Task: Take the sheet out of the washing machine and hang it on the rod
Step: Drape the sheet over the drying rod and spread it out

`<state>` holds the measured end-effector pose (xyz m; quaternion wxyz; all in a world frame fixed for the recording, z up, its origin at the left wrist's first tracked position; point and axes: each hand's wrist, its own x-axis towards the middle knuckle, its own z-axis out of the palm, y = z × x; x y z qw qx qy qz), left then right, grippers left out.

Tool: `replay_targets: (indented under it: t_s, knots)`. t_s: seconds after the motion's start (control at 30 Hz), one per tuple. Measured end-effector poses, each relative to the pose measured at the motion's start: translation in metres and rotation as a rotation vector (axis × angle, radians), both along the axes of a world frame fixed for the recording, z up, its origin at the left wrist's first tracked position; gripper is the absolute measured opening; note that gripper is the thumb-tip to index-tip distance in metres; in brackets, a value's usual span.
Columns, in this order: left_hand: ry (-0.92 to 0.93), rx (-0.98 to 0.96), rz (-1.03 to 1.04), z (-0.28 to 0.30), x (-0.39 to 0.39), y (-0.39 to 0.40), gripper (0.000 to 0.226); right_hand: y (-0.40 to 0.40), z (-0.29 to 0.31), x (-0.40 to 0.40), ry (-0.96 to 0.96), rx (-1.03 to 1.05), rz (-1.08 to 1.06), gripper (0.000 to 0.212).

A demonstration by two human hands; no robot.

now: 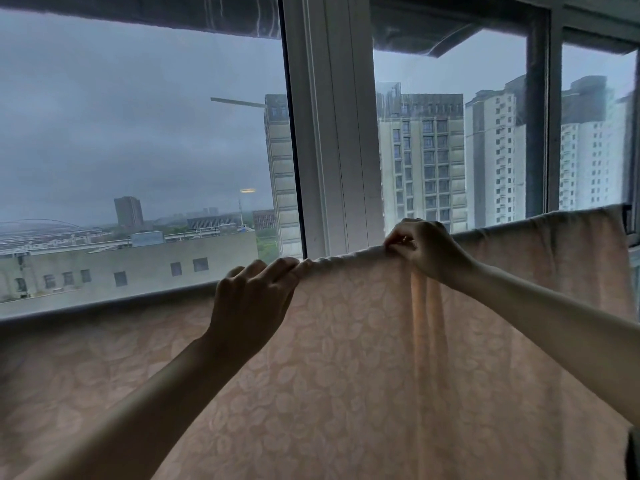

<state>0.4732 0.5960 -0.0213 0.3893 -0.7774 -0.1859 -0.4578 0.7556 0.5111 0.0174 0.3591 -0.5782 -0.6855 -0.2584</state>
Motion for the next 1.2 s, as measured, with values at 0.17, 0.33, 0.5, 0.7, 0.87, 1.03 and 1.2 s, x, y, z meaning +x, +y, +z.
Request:
replay_targets:
  t_s: [0.17,0.33,0.5,0.7,0.87,1.03,1.2]
  knots:
    - [0.030,0.021,0.013,-0.001,0.012,0.005,0.027,0.013,0.009,0.011,0.010,-0.035,-0.119,0.014]
    - [0.049,0.039,0.021,-0.001,0.037,0.006,0.030,0.012,0.010,0.020,0.028,-0.106,-0.078,0.015]
    - [0.080,0.059,-0.012,0.000,0.085,0.001,0.037,0.005,0.005,0.028,0.098,-0.060,-0.002,0.014]
    - [0.036,0.025,-0.023,0.005,0.144,-0.011,0.026,-0.002,-0.003,0.038,0.012,-0.053,0.114,0.018]
    - [-0.152,-0.128,-0.102,0.005,0.169,-0.016,0.032,-0.006,-0.003,0.071,0.064,-0.068,0.213,0.020]
    - [-0.108,-0.110,-0.070,0.006,0.166,-0.011,0.033,-0.005,-0.003,0.114,0.068,-0.084,0.231,0.021]
    - [-0.125,-0.121,-0.058,0.005,0.163,-0.013,0.032,0.012,-0.006,0.109,0.055,0.005,0.295,0.016]
